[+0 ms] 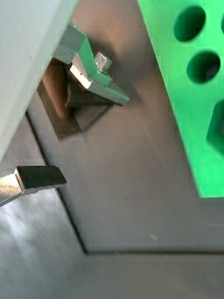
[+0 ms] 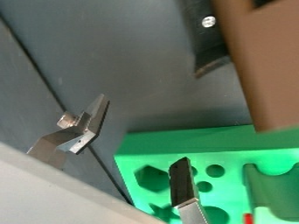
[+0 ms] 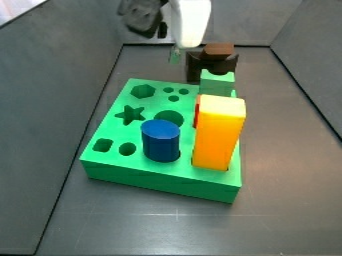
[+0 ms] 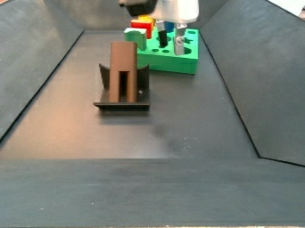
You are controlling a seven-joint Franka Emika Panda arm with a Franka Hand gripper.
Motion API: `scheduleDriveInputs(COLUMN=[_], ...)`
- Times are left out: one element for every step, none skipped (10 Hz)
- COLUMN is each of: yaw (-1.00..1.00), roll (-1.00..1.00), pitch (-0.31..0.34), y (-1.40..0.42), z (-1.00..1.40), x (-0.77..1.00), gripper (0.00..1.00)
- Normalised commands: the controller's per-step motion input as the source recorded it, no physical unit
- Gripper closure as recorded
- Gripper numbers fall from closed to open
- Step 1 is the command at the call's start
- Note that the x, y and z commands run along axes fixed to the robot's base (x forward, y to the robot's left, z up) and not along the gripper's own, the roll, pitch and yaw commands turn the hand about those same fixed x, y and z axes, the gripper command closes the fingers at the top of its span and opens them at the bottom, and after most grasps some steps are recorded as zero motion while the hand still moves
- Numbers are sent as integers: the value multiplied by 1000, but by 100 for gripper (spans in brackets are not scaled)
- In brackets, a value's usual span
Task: Pick up the square-circle object. Move up. Rotate the square-circle object. Place the square-circle object on the fixture. Regrasp the square-circle object. Move to above the board. Insert the square-circle object.
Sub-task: Regrasp the square-circle object.
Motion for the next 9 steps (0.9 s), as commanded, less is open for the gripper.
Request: scheduleDriveInputs(yaw=[-1000, -1000, -860, -638, -449, -271, -174, -108, -41], roll=[602, 586, 499, 370, 259, 157, 218, 192, 172], pitch=[-327, -263, -165, -52, 38, 106, 196, 220, 239], y=[-5, -4, -4, -6, -4, 0, 0, -1, -10], z=[-5, -5, -11, -9, -7, -1, 3, 0, -25], x=[-40, -37, -35, -34, -29, -24, 1000, 1000, 1000], gripper=[0, 0, 0, 0, 0, 0, 0, 0, 0])
